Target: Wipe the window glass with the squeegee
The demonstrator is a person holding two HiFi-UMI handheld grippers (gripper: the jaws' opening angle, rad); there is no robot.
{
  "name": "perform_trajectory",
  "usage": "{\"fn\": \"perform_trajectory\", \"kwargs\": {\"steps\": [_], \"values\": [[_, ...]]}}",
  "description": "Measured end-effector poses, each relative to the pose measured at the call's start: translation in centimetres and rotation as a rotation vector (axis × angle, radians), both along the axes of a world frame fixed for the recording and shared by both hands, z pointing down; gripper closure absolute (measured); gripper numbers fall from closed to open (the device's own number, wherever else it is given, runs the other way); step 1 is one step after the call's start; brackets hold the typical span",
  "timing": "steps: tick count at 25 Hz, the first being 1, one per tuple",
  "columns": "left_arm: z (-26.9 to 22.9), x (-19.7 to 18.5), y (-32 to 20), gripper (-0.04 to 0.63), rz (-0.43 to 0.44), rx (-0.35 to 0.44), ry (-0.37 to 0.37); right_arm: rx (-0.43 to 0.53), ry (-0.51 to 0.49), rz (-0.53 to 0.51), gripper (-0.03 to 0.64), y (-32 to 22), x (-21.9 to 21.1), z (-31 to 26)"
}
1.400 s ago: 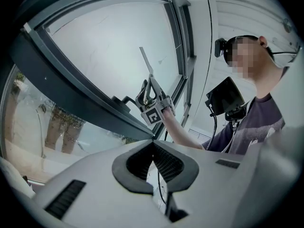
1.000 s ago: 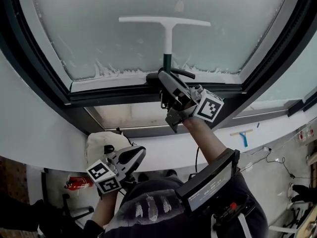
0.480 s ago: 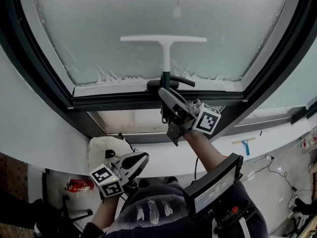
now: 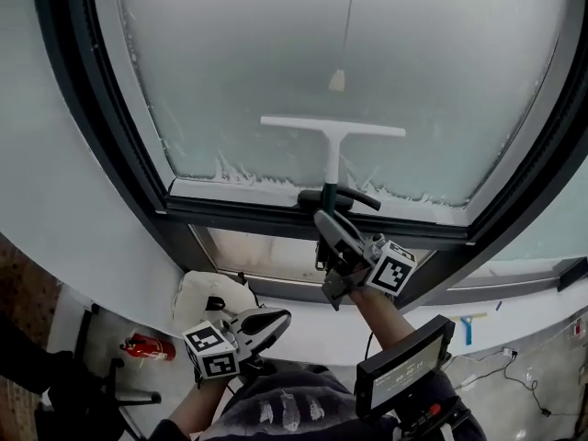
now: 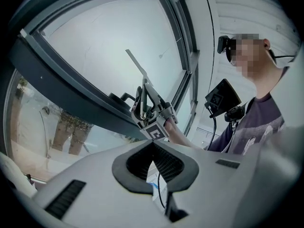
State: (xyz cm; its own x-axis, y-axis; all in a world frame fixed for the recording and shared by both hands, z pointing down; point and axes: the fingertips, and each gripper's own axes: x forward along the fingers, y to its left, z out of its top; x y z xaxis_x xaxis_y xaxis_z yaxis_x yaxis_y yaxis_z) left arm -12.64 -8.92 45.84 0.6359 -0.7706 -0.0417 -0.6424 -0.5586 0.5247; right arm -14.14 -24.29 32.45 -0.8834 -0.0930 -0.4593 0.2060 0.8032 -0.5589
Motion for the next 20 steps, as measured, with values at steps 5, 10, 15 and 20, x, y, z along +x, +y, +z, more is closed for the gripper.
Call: {"fn": "perform_trajectory", "kwargs": {"steps": [5,10,15,20], "values": [[0.5,0.1,-0.5,0.591,-0.090,-0.032,0.002,0.112,0.011,-0.048,0.520,1.6,0.0,-1.2],[1.2,-0.6,-0.3,0.591,-0.171,-0.060,0.009,0.090,-0.051,-0.154,0.520,2.3,-1.3,-2.4],[0.5,-3.9,0.3,0.591,-0.180,-0.016,0.023,0.088,-0.107,-0.158,0.520,3.6,-3.9,-4.6],[-0.4,-8.6,1.5,0.591,-0.100,0.039,0.035,0.230,-0.113,-0.049,0.520,4.8,-8.7,-8.7]]}}
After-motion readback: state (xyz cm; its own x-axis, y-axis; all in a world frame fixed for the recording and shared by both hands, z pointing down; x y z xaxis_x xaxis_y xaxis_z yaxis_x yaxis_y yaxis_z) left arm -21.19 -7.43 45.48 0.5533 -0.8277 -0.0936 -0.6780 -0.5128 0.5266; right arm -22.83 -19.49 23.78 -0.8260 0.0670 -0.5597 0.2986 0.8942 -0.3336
